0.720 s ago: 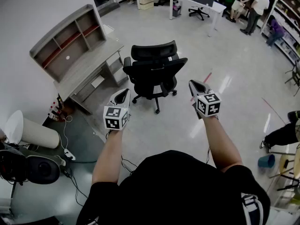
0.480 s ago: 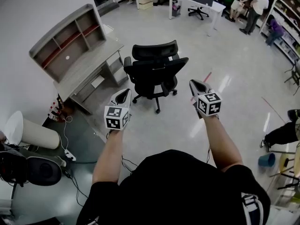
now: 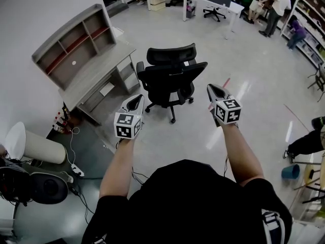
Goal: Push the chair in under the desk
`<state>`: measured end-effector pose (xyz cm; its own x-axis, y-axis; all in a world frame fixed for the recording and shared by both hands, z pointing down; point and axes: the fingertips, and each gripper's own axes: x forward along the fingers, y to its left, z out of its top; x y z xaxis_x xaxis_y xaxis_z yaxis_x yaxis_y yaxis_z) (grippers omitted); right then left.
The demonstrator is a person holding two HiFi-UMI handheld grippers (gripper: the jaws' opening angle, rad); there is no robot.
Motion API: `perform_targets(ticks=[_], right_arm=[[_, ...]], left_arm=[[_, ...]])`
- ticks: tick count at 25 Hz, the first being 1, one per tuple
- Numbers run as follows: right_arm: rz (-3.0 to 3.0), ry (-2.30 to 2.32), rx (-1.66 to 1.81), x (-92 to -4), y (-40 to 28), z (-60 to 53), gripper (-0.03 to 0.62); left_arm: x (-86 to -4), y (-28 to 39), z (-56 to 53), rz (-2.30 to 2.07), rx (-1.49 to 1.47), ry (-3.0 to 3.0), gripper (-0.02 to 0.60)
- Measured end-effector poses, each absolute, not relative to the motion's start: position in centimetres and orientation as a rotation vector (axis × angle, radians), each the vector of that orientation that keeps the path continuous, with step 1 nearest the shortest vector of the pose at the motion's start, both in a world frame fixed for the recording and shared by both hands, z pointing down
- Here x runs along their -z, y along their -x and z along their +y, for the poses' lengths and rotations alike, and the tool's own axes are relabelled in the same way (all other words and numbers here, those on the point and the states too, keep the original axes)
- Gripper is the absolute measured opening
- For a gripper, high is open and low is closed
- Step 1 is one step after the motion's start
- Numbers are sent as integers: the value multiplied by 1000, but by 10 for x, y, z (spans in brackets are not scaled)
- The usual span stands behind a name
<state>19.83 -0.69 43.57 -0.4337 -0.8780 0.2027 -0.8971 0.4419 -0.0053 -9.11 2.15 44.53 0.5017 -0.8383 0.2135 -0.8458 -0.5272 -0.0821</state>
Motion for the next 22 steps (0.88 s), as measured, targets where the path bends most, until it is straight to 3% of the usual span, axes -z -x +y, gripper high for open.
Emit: perform_targets(ticks=[22], right_arm=[[-2529, -1529, -203, -455, -211, -134, -2]], left_arm=[[-457, 76, -96, -1526, -411, -2679, 11]])
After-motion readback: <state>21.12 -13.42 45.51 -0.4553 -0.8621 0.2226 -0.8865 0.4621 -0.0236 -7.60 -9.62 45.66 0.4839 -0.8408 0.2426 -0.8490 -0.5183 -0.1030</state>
